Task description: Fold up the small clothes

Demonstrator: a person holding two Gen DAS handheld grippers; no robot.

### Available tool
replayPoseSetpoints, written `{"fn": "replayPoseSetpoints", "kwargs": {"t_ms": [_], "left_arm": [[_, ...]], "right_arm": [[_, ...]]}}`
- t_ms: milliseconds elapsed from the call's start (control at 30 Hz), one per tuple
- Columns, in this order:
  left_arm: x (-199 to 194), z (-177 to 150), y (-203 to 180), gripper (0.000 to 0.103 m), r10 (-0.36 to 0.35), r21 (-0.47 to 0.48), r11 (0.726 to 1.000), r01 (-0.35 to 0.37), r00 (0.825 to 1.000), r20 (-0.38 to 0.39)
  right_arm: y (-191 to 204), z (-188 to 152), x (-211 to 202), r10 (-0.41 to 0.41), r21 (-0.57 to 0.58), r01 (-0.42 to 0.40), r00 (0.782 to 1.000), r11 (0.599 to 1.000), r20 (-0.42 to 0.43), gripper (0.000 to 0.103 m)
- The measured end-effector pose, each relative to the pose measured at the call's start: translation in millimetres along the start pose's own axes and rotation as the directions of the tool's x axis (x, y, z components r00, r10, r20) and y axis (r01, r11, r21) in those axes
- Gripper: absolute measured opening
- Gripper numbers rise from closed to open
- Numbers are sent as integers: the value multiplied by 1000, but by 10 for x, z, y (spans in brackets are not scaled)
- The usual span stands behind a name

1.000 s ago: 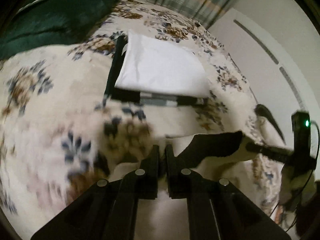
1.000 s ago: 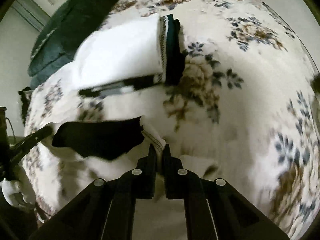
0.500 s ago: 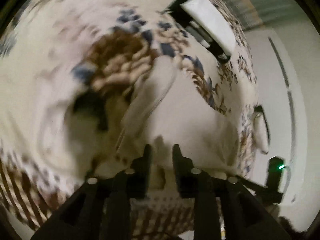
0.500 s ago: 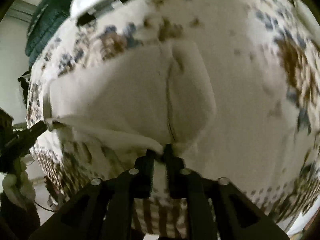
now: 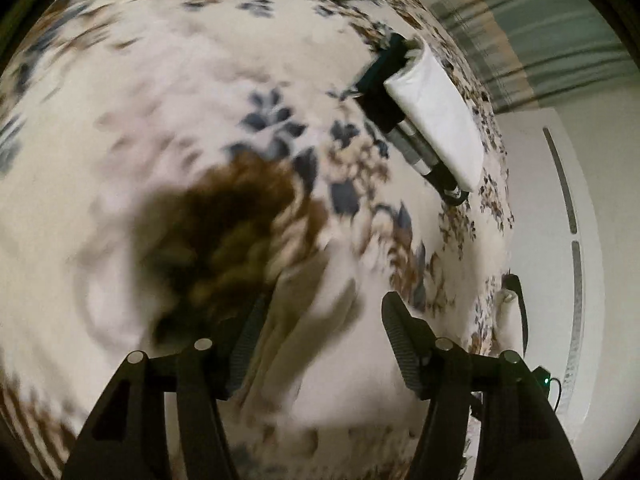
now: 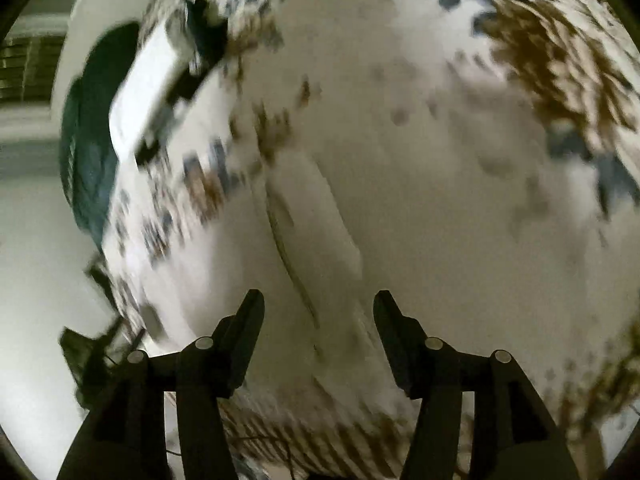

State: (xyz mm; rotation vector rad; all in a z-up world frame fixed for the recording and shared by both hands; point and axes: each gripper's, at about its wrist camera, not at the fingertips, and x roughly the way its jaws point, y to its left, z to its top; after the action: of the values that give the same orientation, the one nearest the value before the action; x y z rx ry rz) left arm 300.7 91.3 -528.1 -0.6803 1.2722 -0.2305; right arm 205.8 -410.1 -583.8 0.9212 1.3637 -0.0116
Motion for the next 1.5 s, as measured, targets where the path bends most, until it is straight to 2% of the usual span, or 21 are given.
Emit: {"fn": "replayPoseSetpoints", "kwargs": {"t_ms": [67, 100, 133, 167, 200, 233, 333, 400, 500, 567, 633, 667, 800, 867, 933, 967, 1033, 1200, 1300, 1367, 1500], "left_arm": [[259, 154, -53, 57, 4, 29, 1000, -3, 999, -46], [359, 192, -68, 51, 15, 38, 999, -13, 998, -59], [425, 207, -87, 11, 4, 52, 999, 0, 998, -69], [456, 213, -102, 10, -1, 59, 998, 5, 997, -77], [440, 206, -119, 9, 0, 63, 998, 4, 998, -66], [393, 196, -131, 9, -14, 72, 997, 17, 999, -48], [369, 217, -16, 9, 3, 53, 999, -1, 999, -37], [414, 228, 124, 10, 2, 10, 1000, -2, 999, -47], [420, 206, 252, 19, -115, -89, 990, 106, 988, -99], [282, 135, 279, 31, -146, -116, 984, 135, 985, -91], [107, 0, 311, 62, -158, -137, 980, 147, 985, -70], [40, -69, 333, 63, -158, -145, 978, 149, 986, -57], [52, -334, 359, 63, -123, -137, 985, 109, 987, -100], [117, -425, 307, 58, -93, -116, 990, 80, 990, -107], [132, -479, 223, 3, -110, -94, 990, 101, 989, -98], [129, -493, 162, 2, -91, -79, 993, 83, 991, -102], [13, -526, 90, 2, -100, -80, 992, 95, 993, -61], [-252, -585, 122, 2, -171, -178, 970, 164, 985, -25], [-273, -616, 188, 3, -137, -181, 975, 128, 990, -39], [-123, -656, 281, 4, -84, -180, 982, 66, 992, -92], [113, -772, 518, 11, -95, -233, 971, 44, 973, -212]], "right_arm": [[5, 168, 151, 21, 41, -21, 1000, 999, -10, 59], [-11, 224, 205, 27, 65, -26, 1000, 998, -14, 59], [3, 276, 280, 39, 84, -37, 999, 996, -23, 51], [24, 320, 329, 52, 92, -50, 998, 994, -22, 39], [61, 360, 377, 24, 90, -21, 999, 996, -25, 10], [79, 403, 380, 11, 85, -10, 1000, 996, -17, 7], [101, 511, 318, -19, 92, 14, 999, 996, 51, 6], [42, 608, 360, -56, 119, 49, 997, 992, 55, 6], [60, 639, 406, -46, 110, 46, 999, 993, 0, 8], [76, 576, 320, -52, 106, 53, 999, 993, -14, 20], [38, 466, 167, -42, 116, 42, 999, 992, -7, 48], [2, 395, 95, -42, 122, 42, 999, 992, -3, 51], [-83, 13, 36, -14, 144, 23, 998, 989, -62, 51], [-103, -125, 117, 6, 151, 10, 995, 988, -104, 51], [-101, -234, 236, 12, 160, 9, 992, 987, -129, 51], [-93, -276, 266, 17, 163, 4, 992, 987, -127, 46], [-21, -334, 246, -16, 139, 28, 996, 990, -85, 4], [70, -410, -1, -69, 101, 72, 997, 992, -27, 4], [25, -427, -96, -95, 88, 99, 994, 991, -47, 4], [-39, -422, -72, -127, 82, 132, 990, 988, -66, 4], [-140, -380, 135, -179, 61, 189, 974, 980, -137, 7]]}}
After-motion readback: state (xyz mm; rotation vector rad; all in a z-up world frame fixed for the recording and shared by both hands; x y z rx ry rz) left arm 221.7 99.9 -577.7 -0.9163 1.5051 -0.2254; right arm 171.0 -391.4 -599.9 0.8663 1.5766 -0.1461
